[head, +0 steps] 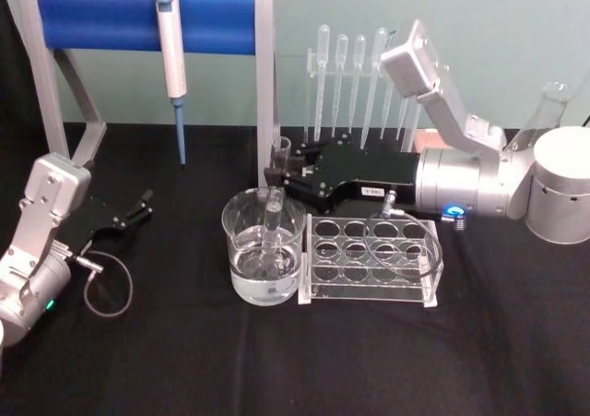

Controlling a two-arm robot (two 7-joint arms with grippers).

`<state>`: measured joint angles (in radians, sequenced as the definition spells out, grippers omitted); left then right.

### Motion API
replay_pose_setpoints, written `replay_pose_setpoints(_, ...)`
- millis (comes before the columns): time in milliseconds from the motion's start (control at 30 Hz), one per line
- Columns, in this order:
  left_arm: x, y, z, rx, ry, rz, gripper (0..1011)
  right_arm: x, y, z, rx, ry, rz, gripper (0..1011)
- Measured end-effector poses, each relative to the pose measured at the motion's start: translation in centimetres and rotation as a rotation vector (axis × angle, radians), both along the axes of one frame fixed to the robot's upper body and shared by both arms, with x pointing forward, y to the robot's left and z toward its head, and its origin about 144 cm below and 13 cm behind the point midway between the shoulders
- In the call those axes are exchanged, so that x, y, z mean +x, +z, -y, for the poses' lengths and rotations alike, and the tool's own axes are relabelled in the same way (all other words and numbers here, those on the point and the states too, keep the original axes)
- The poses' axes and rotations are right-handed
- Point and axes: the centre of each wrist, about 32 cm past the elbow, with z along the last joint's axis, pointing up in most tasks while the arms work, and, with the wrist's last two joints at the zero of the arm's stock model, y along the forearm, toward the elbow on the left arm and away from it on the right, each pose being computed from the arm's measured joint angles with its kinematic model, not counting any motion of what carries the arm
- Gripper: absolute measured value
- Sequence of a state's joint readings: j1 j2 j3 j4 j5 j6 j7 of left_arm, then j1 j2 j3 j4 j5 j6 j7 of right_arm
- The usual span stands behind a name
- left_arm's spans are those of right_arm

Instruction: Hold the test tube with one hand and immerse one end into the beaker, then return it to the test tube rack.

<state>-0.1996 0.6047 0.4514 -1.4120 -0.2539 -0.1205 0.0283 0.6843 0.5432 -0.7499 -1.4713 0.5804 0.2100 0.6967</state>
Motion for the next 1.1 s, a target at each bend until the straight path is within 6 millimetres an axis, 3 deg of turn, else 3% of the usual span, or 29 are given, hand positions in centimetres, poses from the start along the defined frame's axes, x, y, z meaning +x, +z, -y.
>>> replay_pose_setpoints(500, 0.0, 0.0, 0.0, 0.0, 0.0, 0.0, 1000, -0.4, -2.7, -0.8, -0.006, -0.029, -0.019, 239)
replay_pose_setpoints(1100, 0.0, 0.0, 0.0, 0.0, 0.0, 0.0, 1000, -0.5, -3.3, -1.0, -0.027, -0.035, -0.025, 239)
